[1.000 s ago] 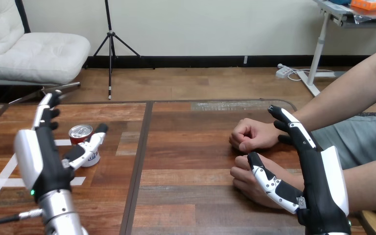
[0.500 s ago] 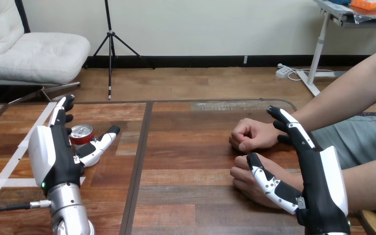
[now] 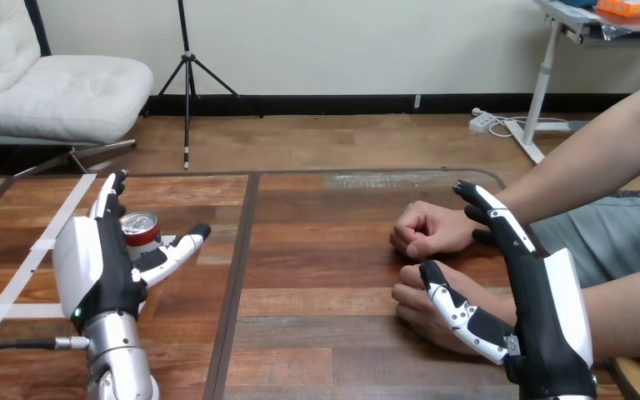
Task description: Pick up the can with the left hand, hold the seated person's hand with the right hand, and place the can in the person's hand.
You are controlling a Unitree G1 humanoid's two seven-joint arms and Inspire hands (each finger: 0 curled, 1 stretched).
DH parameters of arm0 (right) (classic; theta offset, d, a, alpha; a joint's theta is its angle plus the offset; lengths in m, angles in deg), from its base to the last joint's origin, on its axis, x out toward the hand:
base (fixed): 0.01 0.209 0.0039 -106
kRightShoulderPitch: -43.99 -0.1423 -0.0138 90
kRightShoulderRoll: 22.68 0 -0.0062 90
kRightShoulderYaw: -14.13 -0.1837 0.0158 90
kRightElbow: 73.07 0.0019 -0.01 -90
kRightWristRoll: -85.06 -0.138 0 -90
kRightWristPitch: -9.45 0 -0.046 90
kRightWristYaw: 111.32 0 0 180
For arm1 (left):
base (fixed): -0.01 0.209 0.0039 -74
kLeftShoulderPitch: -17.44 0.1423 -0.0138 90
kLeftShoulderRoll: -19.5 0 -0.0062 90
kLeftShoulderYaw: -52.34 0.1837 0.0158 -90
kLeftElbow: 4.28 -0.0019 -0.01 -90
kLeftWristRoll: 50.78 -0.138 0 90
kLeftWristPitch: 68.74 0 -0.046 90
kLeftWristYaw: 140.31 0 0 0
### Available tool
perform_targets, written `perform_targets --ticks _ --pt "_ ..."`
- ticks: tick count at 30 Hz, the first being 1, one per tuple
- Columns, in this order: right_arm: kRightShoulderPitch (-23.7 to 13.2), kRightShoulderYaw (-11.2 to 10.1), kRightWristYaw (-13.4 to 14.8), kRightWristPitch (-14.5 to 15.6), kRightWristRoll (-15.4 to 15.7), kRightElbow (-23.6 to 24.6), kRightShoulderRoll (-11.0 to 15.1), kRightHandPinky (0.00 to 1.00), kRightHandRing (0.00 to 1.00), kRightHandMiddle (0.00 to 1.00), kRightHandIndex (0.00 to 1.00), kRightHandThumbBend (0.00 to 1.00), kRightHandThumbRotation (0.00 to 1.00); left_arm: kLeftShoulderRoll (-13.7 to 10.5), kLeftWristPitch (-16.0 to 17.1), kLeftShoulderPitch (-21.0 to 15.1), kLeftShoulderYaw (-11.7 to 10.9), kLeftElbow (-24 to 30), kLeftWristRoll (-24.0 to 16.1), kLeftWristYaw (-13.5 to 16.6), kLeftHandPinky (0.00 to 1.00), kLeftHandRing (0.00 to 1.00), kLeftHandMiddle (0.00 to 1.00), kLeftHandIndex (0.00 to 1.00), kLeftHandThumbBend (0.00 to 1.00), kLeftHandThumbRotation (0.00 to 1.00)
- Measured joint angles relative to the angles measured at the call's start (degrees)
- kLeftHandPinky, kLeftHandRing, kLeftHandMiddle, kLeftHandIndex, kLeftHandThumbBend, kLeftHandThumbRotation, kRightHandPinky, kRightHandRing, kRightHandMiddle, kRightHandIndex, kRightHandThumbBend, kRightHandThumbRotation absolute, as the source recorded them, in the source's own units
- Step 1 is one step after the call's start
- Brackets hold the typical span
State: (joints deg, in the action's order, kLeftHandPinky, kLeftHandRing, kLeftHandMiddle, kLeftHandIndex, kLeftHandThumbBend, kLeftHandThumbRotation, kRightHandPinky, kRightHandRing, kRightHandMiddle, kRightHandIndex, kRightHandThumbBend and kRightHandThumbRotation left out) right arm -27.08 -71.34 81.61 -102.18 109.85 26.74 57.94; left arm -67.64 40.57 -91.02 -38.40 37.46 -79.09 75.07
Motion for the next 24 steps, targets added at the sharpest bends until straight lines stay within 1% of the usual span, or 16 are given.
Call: perform_targets --ticks 4,10,17,24 --pt "0.00 -0.12 -0.03 0.01 0.03 0.00 0.01 0.81 0.87 0.89 0.86 0.44 0.00 -0.43 -0.87 -0.25 0.81 -0.46 -0.85 0.52 0.76 0.90 0.96 0.98 0.97 0.47" --pt "0.00 -0.16 -0.04 0.01 0.09 0.00 0.02 0.80 0.86 0.89 0.86 0.44 0.00 -0.88 -2.05 -0.35 2.08 -0.72 -1.74 2.18 0.82 0.96 0.99 1.00 0.99 0.49" --pt "0.00 -0.24 -0.26 0.12 0.10 0.00 0.04 0.80 0.86 0.89 0.86 0.44 0.00 -1.07 -2.27 -0.37 2.86 -0.75 -1.88 4.36 0.87 0.99 1.00 1.00 1.00 0.49" --pt "0.00 -0.26 -0.44 0.37 0.06 0.00 0.05 0.80 0.86 0.89 0.86 0.44 0.00 -1.36 -2.21 -0.40 3.20 -0.76 -1.85 6.01 0.87 0.99 1.00 1.00 1.00 0.48"
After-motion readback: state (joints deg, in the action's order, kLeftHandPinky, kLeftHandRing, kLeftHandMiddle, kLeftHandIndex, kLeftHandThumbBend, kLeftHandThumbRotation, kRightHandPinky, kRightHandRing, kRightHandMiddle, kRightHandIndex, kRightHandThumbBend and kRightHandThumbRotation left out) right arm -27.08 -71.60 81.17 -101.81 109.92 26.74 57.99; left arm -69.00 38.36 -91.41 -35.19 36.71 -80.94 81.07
